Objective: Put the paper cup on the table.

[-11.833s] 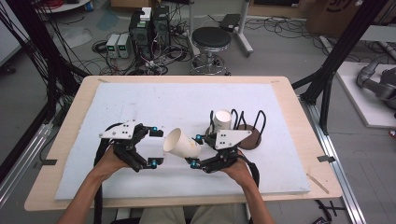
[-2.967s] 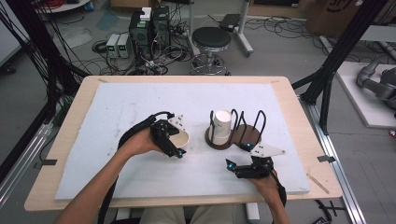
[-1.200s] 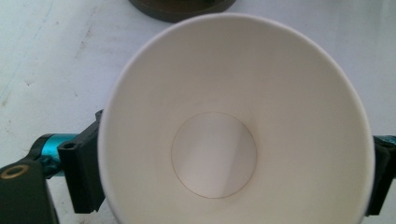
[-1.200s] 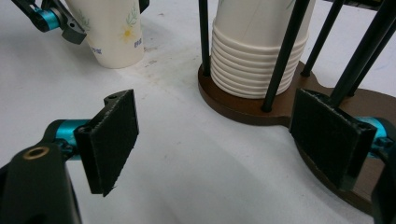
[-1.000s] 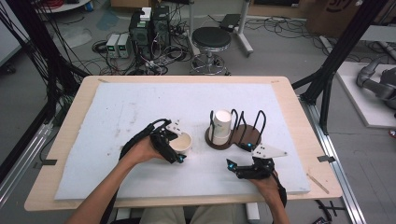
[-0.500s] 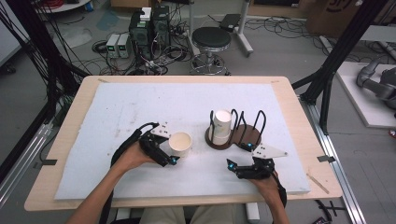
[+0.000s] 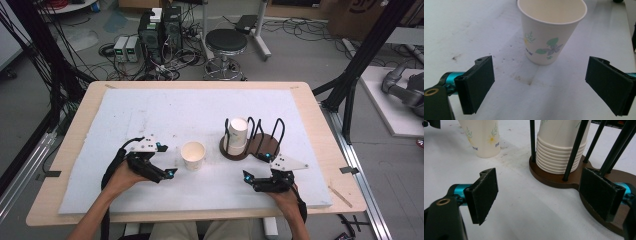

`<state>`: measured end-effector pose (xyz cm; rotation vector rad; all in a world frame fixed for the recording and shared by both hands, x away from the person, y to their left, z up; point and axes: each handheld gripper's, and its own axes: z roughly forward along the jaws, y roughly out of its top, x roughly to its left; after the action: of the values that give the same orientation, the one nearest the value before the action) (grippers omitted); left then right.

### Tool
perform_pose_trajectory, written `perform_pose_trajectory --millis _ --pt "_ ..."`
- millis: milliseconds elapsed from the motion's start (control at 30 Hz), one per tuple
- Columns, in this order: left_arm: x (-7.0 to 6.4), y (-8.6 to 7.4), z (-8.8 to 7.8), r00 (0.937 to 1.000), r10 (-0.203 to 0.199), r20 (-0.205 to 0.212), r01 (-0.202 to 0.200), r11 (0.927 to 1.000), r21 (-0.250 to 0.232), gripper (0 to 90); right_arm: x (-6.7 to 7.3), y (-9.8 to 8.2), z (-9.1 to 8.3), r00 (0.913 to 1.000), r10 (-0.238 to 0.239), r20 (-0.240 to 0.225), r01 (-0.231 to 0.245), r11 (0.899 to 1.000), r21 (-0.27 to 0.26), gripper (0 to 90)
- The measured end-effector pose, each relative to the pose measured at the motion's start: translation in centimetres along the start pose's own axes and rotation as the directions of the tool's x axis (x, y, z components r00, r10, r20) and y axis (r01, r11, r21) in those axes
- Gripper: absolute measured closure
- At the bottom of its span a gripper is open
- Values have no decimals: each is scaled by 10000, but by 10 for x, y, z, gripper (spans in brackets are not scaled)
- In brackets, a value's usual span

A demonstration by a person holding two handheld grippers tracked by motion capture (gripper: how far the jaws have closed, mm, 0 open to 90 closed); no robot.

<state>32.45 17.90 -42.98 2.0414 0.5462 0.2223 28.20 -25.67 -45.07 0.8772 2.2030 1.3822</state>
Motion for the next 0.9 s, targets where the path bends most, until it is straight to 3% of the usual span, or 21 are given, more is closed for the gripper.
perform_pose_trajectory --millis 100,333,667,900 --pt "2 -6 -10 9997 -212 -139 204 9982 -572 85 0 0 0 10000 -2 26 2 10000 10 161" --pt "2 -17 -25 9979 -336 -548 265 9916 -1263 86 0 0 0 9999 -113 65 114 9999 -67 161" --pt "-1 -35 -36 9939 -519 -975 357 9863 -1608 86 2 -1 -3 9999 -100 138 105 9995 -310 161" --pt "0 -45 -43 9895 -750 -1235 481 9770 -2075 86 1 -2 -3 9998 -115 140 120 9994 -320 161"
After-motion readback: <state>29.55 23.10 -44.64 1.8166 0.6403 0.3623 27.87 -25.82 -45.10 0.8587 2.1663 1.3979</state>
